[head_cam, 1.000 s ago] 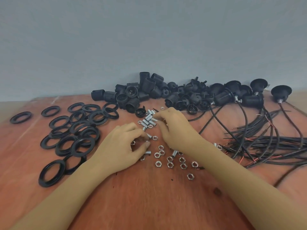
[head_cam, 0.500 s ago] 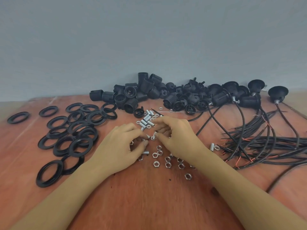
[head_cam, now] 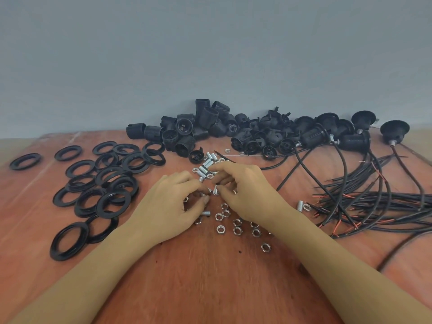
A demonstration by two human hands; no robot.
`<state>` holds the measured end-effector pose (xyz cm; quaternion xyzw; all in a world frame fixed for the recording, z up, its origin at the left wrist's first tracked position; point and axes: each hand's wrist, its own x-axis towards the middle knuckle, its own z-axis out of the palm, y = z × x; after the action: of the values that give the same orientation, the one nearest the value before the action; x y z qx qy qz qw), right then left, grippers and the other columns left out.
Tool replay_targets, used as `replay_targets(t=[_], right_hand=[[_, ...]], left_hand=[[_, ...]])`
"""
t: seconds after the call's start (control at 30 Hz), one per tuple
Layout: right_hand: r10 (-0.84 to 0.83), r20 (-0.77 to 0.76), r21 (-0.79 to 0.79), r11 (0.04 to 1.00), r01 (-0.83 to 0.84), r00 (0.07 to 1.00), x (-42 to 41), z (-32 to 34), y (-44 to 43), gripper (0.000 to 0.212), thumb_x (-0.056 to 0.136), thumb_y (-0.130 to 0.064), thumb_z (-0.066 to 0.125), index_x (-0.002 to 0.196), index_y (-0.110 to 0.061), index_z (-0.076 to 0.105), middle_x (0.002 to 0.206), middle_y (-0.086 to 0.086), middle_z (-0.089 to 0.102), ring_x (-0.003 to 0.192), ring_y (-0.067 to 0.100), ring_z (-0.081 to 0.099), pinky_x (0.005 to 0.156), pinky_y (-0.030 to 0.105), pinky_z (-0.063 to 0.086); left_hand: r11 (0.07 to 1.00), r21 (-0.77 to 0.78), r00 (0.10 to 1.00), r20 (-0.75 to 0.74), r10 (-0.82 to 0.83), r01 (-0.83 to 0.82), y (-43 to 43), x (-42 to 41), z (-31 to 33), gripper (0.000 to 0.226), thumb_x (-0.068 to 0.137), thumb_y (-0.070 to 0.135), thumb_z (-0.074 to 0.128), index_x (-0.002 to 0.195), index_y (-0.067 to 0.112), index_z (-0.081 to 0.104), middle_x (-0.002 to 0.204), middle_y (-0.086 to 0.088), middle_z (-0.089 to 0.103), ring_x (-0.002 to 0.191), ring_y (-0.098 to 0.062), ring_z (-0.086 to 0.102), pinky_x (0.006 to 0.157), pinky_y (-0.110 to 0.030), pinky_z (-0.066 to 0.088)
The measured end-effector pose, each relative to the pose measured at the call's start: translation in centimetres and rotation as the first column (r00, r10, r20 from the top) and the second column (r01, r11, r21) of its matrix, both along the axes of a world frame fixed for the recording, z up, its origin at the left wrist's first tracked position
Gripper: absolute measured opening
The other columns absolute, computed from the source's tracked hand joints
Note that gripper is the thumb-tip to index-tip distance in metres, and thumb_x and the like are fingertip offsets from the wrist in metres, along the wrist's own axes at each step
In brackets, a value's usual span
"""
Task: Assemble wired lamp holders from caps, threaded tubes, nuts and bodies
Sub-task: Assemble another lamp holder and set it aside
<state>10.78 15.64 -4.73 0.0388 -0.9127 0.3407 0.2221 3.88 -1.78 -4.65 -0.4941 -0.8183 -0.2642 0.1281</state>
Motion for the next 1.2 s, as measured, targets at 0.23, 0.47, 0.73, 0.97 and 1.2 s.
replay_targets(t=[0.23,0.47,0.73,0.97,1.2], right_hand=[[0.003,-0.001,0.020,1.000,-0.003,1.000,-0.2,-0.1,0.0,0.037,0.084,0.005,0.062,0.117,-0.012,0.068,0.097,0.000,0.073,0.084,0.011,0.067,0.076,0.013,0.050],[0.014,-0.021,0.082,0.997,-0.012,1.000,0.1,-0.6,-0.5,0.033,0.080,0.005,0.070,0.111,-0.006,0.070,0.103,0.006,0.064,0.092,0.017,0.063,0.084,0.034,0.053],[-0.060,0.058,-0.619,0.781,0.083,0.996,1.4,0.3,-0.1,0.031,0.076,-0.001,0.080,0.098,-0.021,0.070,0.086,-0.004,0.071,0.069,0.010,0.067,0.065,0.027,0.057],[0.066,0.032,-0.881,0.473,-0.003,0.997,1.9,1.0,-0.7,0.033,0.071,0.005,0.081,0.099,-0.010,0.071,0.083,0.004,0.074,0.074,0.015,0.071,0.067,0.018,0.054],[0.072,0.040,-0.931,0.365,0.011,0.997,2.1,0.8,-0.9,0.030,0.072,0.002,0.079,0.100,-0.004,0.068,0.082,0.009,0.075,0.071,0.021,0.069,0.067,0.025,0.057]], left_hand=[[1.000,-0.003,1.000,-0.002,0.008,-0.008,0.0,0.0,0.0,0.010,0.087,0.024,0.067,0.092,0.018,0.073,0.084,0.011,0.057,0.077,-0.015,0.056,0.074,-0.042,0.045],[1.000,0.011,1.000,0.003,0.013,-0.013,0.0,0.1,0.0,0.013,0.086,0.027,0.065,0.094,0.021,0.074,0.084,0.013,0.056,0.076,-0.009,0.052,0.074,-0.039,0.045],[0.983,0.183,1.000,0.020,0.021,-0.025,0.2,0.4,0.3,0.046,0.080,0.038,0.072,0.123,0.025,0.064,0.084,0.018,0.057,0.071,0.005,0.049,0.073,-0.038,0.050],[0.919,0.385,0.996,-0.071,-0.059,0.082,0.4,0.6,0.1,0.024,0.083,0.030,0.072,0.100,0.013,0.075,0.091,0.009,0.069,0.067,-0.010,0.061,0.064,-0.044,0.052],[0.906,0.416,0.996,-0.067,-0.055,0.078,0.7,0.4,-0.6,0.022,0.081,0.021,0.077,0.100,0.010,0.077,0.093,0.008,0.068,0.071,-0.003,0.062,0.068,-0.033,0.054]])
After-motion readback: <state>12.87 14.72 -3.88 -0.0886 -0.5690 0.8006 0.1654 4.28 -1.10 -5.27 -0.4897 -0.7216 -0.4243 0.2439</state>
